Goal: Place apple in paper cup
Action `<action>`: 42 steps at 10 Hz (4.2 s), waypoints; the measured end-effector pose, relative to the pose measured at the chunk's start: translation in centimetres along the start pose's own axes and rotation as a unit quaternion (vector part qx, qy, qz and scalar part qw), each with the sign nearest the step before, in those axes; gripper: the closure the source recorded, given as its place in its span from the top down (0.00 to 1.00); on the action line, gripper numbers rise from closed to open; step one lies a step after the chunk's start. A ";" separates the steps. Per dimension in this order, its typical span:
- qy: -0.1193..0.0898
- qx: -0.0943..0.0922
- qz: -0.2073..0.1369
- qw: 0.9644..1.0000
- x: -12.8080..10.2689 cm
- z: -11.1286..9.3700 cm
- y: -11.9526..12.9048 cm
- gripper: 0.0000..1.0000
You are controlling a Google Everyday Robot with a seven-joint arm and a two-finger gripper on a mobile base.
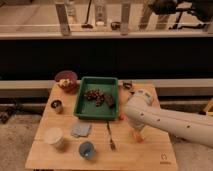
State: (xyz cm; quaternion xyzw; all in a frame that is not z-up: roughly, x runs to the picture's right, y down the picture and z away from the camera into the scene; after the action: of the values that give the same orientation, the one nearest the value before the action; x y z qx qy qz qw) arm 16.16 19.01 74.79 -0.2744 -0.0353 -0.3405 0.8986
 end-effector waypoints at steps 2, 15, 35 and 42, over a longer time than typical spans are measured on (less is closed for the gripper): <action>0.006 0.001 -0.018 1.000 0.0 -0.1 -0.3 0.80; 0.012 0.019 -0.092 0.995 -1.1 0.8 -1.8 0.80; -0.160 -0.061 0.086 0.982 2.1 6.5 0.2 0.80; -0.132 -0.117 0.125 0.976 2.3 7.0 1.2 0.80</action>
State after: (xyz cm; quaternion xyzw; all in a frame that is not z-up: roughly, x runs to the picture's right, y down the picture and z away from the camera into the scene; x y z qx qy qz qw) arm 19.51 21.99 80.75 -0.4225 -0.0785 -0.1880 0.8832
